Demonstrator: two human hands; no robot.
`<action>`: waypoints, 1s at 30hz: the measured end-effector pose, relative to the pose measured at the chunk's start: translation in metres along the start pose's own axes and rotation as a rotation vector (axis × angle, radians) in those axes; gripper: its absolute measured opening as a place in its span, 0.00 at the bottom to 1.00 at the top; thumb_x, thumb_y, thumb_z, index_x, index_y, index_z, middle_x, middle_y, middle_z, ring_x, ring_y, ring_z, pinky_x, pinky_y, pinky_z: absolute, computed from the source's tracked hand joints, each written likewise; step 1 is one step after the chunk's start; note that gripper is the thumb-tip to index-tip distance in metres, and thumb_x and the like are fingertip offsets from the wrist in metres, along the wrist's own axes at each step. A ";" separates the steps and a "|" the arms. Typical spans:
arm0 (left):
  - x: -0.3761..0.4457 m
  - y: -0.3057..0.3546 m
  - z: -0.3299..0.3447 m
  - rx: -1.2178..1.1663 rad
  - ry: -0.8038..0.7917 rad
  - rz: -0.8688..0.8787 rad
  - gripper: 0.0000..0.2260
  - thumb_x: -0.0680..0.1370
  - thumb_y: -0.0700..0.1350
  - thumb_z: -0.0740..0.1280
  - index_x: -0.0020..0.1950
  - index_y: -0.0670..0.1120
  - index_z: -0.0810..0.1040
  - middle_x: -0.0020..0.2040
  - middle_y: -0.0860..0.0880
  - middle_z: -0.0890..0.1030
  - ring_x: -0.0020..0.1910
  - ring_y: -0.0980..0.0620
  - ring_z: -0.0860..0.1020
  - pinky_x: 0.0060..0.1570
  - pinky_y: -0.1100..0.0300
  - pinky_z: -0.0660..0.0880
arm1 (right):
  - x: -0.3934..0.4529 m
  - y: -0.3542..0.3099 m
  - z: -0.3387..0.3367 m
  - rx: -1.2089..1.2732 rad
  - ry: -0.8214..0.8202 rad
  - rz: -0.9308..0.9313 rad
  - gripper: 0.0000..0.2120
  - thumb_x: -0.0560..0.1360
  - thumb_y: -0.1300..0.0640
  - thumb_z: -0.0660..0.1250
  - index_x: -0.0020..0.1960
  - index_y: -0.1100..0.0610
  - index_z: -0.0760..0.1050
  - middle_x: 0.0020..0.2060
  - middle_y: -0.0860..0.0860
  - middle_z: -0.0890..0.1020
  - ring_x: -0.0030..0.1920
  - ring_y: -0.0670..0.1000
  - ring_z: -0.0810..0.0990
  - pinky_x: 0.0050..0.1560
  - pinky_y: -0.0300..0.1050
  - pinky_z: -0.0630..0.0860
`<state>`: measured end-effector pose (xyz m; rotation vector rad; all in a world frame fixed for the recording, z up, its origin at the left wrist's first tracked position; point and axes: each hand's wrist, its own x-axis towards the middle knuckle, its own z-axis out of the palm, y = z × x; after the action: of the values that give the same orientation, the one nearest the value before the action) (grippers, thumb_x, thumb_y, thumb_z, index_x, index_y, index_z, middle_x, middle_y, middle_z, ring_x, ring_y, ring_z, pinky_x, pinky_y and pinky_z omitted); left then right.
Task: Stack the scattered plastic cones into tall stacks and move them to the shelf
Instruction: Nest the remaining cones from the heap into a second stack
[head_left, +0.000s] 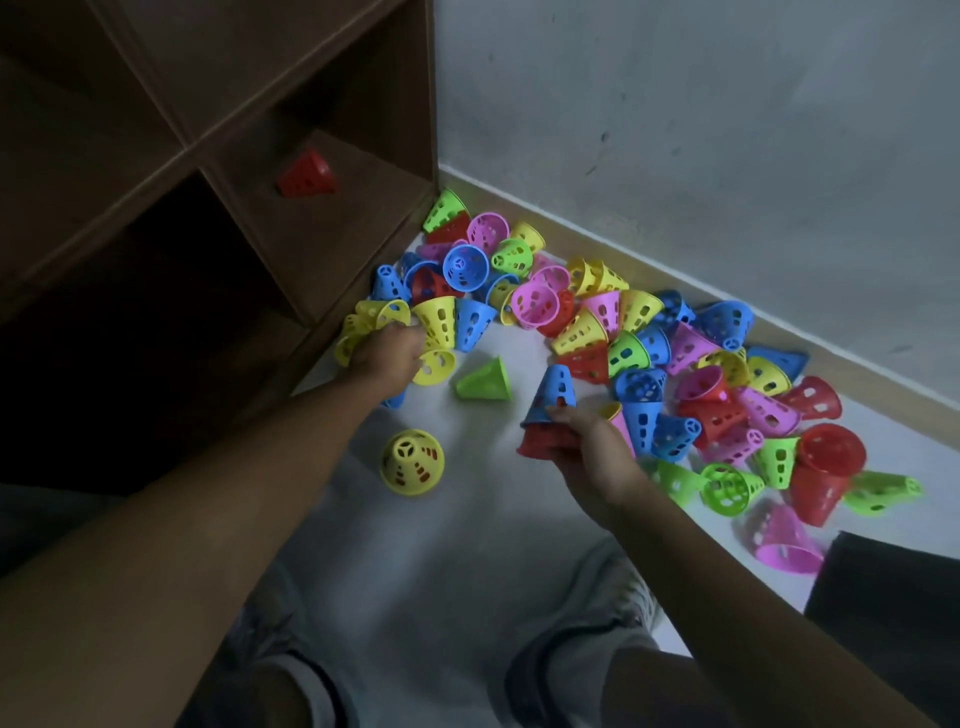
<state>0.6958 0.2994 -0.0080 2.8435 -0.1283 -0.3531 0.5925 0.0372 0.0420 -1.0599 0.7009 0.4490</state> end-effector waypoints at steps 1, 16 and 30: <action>-0.002 -0.002 0.004 -0.030 0.007 -0.006 0.09 0.76 0.39 0.71 0.41 0.42 0.72 0.46 0.36 0.79 0.47 0.35 0.78 0.43 0.43 0.78 | -0.004 -0.001 0.001 0.050 -0.025 0.014 0.20 0.77 0.64 0.65 0.68 0.69 0.69 0.54 0.65 0.79 0.50 0.58 0.81 0.44 0.53 0.82; -0.067 0.023 -0.017 -1.289 0.161 -0.552 0.03 0.81 0.33 0.62 0.51 0.37 0.69 0.58 0.35 0.76 0.58 0.37 0.79 0.46 0.51 0.81 | -0.036 -0.026 0.075 0.096 -0.191 0.007 0.14 0.79 0.52 0.68 0.61 0.58 0.76 0.52 0.56 0.82 0.50 0.53 0.80 0.46 0.42 0.74; -0.171 0.031 -0.030 -0.841 0.584 -0.262 0.13 0.77 0.35 0.68 0.41 0.51 0.69 0.49 0.45 0.80 0.50 0.44 0.81 0.48 0.46 0.80 | -0.063 -0.026 0.110 -0.126 -0.319 -0.017 0.19 0.79 0.51 0.67 0.66 0.59 0.73 0.50 0.56 0.83 0.46 0.51 0.82 0.35 0.42 0.79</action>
<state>0.5369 0.2978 0.0675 2.0073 0.4132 0.3220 0.5984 0.1249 0.1371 -1.0803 0.3842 0.6382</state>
